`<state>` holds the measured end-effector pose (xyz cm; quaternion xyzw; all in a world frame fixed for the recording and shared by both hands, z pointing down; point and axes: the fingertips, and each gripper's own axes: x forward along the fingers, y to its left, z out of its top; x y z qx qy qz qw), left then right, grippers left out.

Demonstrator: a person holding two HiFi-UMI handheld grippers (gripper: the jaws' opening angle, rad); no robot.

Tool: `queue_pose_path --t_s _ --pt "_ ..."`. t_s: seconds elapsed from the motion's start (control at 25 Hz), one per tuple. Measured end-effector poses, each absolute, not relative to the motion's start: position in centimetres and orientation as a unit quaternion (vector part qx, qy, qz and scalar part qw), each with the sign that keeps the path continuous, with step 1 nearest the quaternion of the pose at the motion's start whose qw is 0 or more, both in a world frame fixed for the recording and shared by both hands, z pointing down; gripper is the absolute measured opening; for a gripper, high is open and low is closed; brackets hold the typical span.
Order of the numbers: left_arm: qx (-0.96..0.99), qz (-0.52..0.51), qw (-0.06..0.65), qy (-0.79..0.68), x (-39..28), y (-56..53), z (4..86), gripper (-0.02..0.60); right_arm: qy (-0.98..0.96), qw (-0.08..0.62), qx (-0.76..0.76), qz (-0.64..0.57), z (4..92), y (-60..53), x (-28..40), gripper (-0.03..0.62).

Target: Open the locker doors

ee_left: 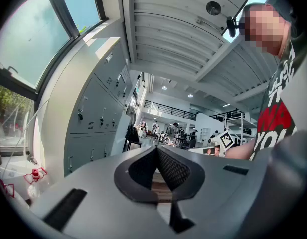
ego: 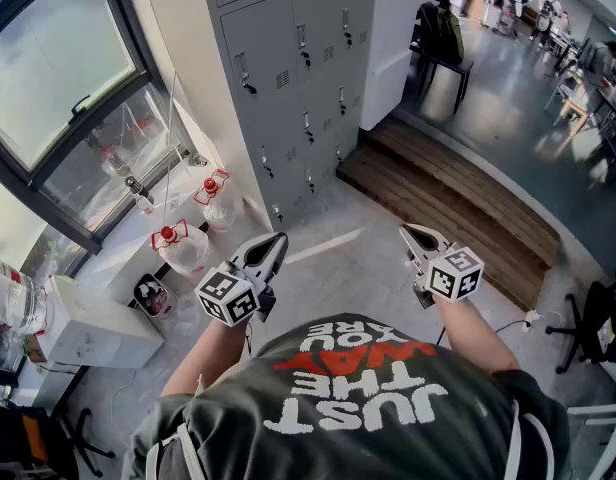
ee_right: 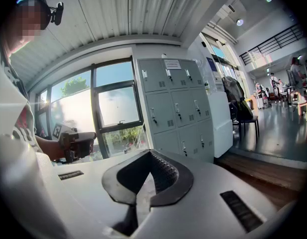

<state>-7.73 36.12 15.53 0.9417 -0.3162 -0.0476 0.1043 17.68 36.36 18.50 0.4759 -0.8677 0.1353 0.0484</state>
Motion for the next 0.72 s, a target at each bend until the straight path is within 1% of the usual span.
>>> queue_pose_path --t_s 0.44,0.72 --pt "0.942 -0.046 0.107 -0.314 -7.7 34.9 15.8 0.006 -0.865 0.045 0.479 0.139 18.6 35.1 17.7 0.035" --pt "0.943 -0.034 0.108 -0.312 -5.6 33.8 16.0 0.006 -0.864 0.03 0.479 0.154 18.9 34.0 19.9 0.035"
